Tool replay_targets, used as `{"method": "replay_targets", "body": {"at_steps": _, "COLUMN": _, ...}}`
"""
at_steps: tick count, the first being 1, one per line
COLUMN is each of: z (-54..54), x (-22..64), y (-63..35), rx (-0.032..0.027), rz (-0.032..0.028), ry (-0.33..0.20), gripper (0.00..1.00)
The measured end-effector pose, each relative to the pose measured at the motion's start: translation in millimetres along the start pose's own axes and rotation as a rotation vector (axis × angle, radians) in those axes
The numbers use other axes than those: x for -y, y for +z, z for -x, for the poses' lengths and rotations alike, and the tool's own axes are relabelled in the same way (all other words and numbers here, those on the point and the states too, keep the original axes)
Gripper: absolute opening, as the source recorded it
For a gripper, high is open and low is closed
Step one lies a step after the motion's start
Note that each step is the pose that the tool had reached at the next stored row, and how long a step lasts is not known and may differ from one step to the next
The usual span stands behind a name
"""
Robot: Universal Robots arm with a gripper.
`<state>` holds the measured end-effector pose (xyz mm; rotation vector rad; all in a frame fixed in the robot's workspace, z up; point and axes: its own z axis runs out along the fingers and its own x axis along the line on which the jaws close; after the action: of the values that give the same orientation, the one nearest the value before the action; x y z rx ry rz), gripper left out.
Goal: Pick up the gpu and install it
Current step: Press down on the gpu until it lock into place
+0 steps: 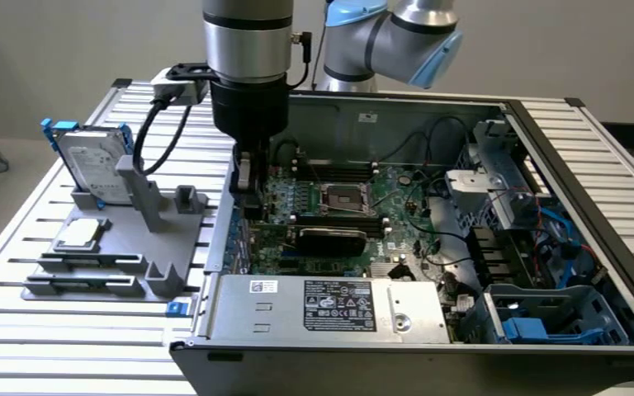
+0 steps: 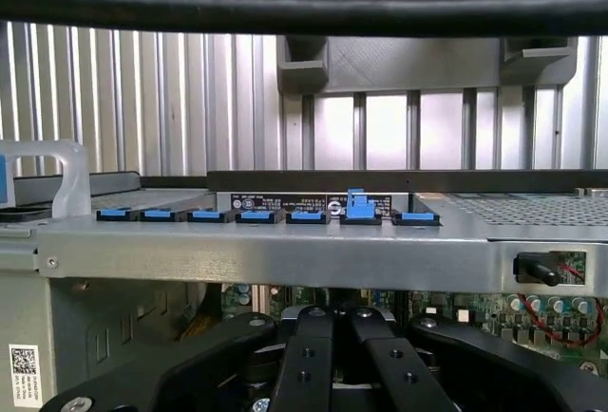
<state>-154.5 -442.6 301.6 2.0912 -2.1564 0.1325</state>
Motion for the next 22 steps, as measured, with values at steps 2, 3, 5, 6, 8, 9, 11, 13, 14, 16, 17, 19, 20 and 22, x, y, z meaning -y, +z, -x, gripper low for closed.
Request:
{"method": "replay_targets", "body": {"at_steps": 2, "z": 0.4, "x": -0.1, "y": 0.1, "rx": 0.0005, "rz": 0.0009, "ry": 0.007, "gripper": 0.11}}
{"method": "replay_targets", "body": {"at_steps": 3, "z": 0.7, "x": -0.1, "y": 0.1, "rx": 0.0006, "rz": 0.0015, "ry": 0.011, "gripper": 0.11}}
{"method": "replay_targets", "body": {"at_steps": 5, "z": 1.4, "x": -0.3, "y": -0.1, "rx": 0.0006, "rz": 0.0028, "ry": 0.018, "gripper": 0.11}}
{"method": "replay_targets", "body": {"at_steps": 6, "z": 1.7, "x": -0.4, "y": -0.2, "rx": 0.0007, "rz": 0.0033, "ry": 0.022, "gripper": 0.11}}
{"method": "replay_targets", "body": {"at_steps": 8, "z": 2.3, "x": -0.5, "y": -0.3, "rx": 0.0009, "rz": 0.0045, "ry": 0.029, "gripper": 0.11}}
{"method": "replay_targets", "body": {"at_steps": 9, "z": 2.7, "x": -0.7, "y": -0.2, "rx": 0.0015, "rz": 0.0052, "ry": 0.033, "gripper": 0.11}}
{"method": "replay_targets", "body": {"at_steps": 11, "z": 3.2, "x": -0.8, "y": -0.3, "rx": 0.0014, "rz": 0.0062, "ry": 0.041, "gripper": 0.11}}
{"method": "replay_targets", "body": {"at_steps": 13, "z": 4.2, "x": -0.9, "y": -0.5, "rx": 0.0015, "rz": 0.0073, "ry": 0.047, "gripper": 0.11}}
{"method": "replay_targets", "body": {"at_steps": 14, "z": 4.9, "x": -0.9, "y": -0.6, "rx": 0.0017, "rz": 0.0076, "ry": 0.049, "gripper": 0.11}}
{"method": "replay_targets", "body": {"at_steps": 16, "z": 6.1, "x": -1.0, "y": -0.9, "rx": 0.0016, "rz": 0.008, "ry": 0.052, "gripper": 0.11}}
{"method": "replay_targets", "body": {"at_steps": 17, "z": 6.7, "x": -1.0, "y": -0.9, "rx": 0.0017, "rz": 0.0081, "ry": 0.052, "gripper": 0.11}}
{"method": "replay_targets", "body": {"at_steps": 19, "z": 7.5, "x": -1.0, "y": -1.1, "rx": 0.0018, "rz": 0.0083, "ry": 0.053, "gripper": 0.11}}
{"method": "replay_targets", "body": {"at_steps": 20, "z": 7.9, "x": -1.0, "y": -1.2, "rx": 0.0017, "rz": 0.0083, "ry": 0.053, "gripper": 0.11}}
{"method": "replay_targets", "body": {"at_steps": 22, "z": 8.7, "x": -1.0, "y": -1.4, "rx": 0.0019, "rz": 0.0085, "ry": 0.055, "gripper": 0.11}}
